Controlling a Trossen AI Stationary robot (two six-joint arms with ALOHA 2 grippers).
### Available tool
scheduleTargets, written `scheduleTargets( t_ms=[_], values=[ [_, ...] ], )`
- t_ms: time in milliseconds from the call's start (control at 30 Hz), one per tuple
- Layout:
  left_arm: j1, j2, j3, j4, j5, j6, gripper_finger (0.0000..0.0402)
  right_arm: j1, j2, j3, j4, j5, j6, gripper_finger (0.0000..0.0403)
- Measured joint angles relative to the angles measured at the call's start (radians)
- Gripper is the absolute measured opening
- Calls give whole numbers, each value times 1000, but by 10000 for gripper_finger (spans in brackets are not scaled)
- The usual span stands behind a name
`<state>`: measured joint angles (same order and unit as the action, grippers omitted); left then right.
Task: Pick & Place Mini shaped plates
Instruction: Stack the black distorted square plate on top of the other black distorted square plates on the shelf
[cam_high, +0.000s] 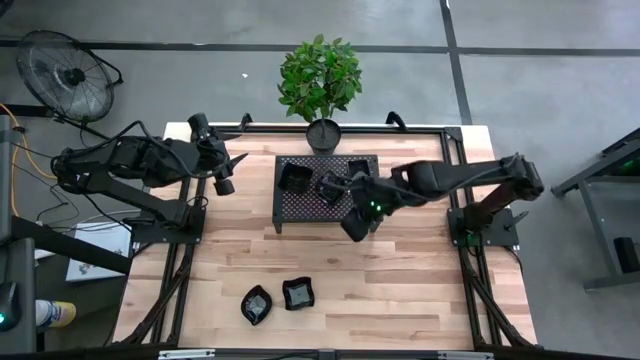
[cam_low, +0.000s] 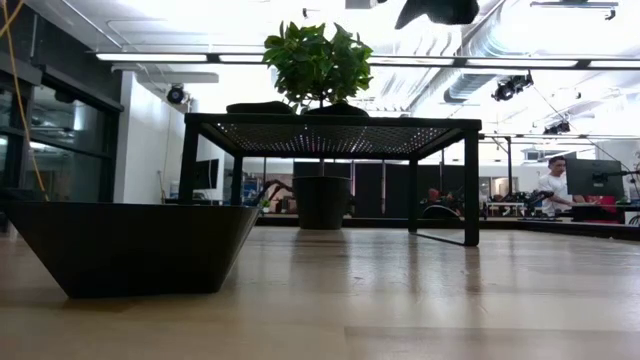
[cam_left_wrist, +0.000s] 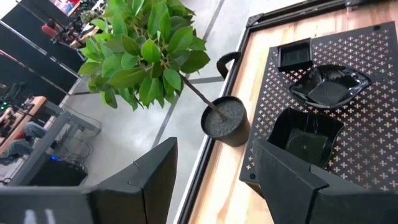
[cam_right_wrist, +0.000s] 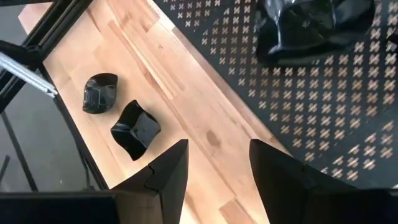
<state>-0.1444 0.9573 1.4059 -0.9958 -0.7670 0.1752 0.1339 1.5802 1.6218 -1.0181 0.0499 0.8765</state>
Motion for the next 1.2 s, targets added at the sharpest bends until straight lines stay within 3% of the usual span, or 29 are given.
scheduleTargets(
  t_ms=[267, 500, 667, 967, 1100, 1200],
  values=[
    [0, 0, 0, -34, -1, -57, 204, 85, 46, 0, -11, 45, 95, 165],
    [0, 1, 0, -33, -1, -80, 204, 77, 165, 0, 15, -59, 122, 165],
    [0, 1, 0, -33, -8, -78, 204, 76, 235, -1, 146, -147, 196, 165],
    [0, 1, 0, -67, -10, -83, 204, 94, 285, -2, 210, -173, 278, 165],
    [0, 1, 0, -82, -13, -100, 204, 87, 284, -85, 328, -176, 279, 165],
    [0, 1, 0, -83, -10, -102, 204, 83, 284, -196, 508, -206, 341, 165]
  ],
)
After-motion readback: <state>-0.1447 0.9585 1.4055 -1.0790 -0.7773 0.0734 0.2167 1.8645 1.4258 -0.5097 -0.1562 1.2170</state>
